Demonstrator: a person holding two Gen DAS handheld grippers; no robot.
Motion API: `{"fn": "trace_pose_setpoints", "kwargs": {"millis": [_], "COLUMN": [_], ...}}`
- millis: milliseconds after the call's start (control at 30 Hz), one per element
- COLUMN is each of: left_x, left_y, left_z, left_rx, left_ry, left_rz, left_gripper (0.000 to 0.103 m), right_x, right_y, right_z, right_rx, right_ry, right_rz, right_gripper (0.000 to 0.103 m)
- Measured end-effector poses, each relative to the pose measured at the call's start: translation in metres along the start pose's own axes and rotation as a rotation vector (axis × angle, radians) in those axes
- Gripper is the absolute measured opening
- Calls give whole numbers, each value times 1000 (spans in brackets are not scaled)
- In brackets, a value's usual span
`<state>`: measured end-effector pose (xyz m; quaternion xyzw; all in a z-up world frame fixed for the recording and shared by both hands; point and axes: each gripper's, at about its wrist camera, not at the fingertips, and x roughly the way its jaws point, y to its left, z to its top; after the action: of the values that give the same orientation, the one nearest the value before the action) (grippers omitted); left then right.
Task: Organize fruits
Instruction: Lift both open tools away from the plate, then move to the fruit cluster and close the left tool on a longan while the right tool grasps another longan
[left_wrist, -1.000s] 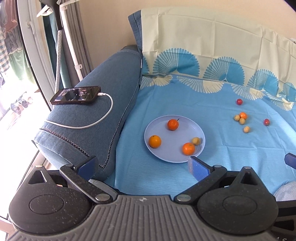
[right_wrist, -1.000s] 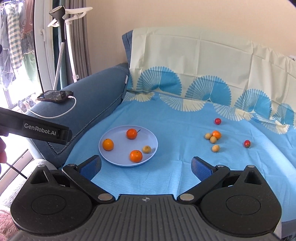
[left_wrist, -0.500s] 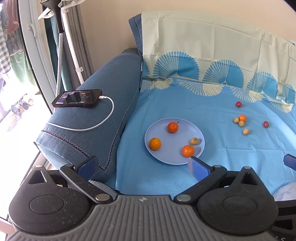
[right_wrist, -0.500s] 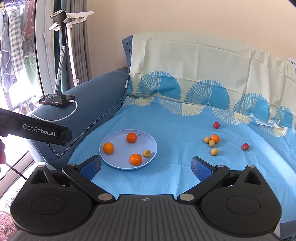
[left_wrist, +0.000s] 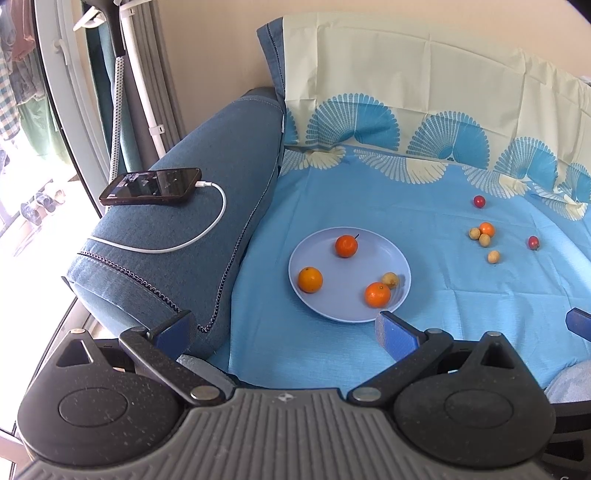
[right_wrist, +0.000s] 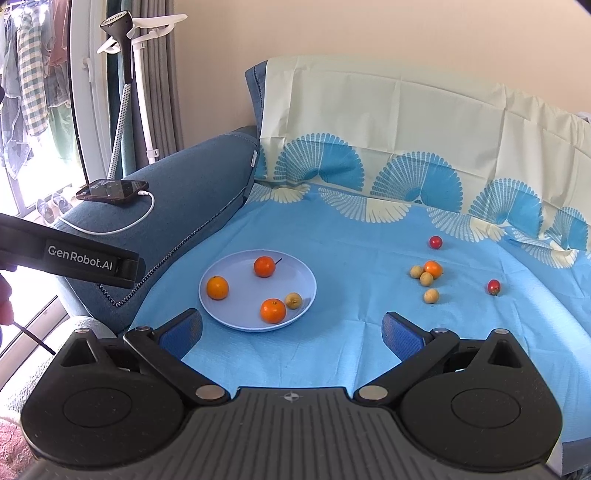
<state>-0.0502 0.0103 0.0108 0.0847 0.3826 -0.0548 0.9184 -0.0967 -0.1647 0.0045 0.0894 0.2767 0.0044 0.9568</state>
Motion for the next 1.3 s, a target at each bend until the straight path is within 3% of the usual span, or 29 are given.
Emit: {"fn": "trace_pose_setpoints", "kwargs": {"millis": [667,1067,1300], "left_x": [28,75,122], "left_y": [-15,-102,-153], "left_z": [12,53,84], "left_rx": [38,126,153], "left_ry": [61,138,174], "left_rz": [11,-86,-78], "left_gripper": [103,103,103], "right_x": [24,48,106], "right_y": [-17,-105,-167], "right_z": [-4,-19,-35], "right_rx": [60,245,295], "right_ry": [39,33,86], "right_rz": [-27,-230,-298], "right_gripper": [102,102,102]}}
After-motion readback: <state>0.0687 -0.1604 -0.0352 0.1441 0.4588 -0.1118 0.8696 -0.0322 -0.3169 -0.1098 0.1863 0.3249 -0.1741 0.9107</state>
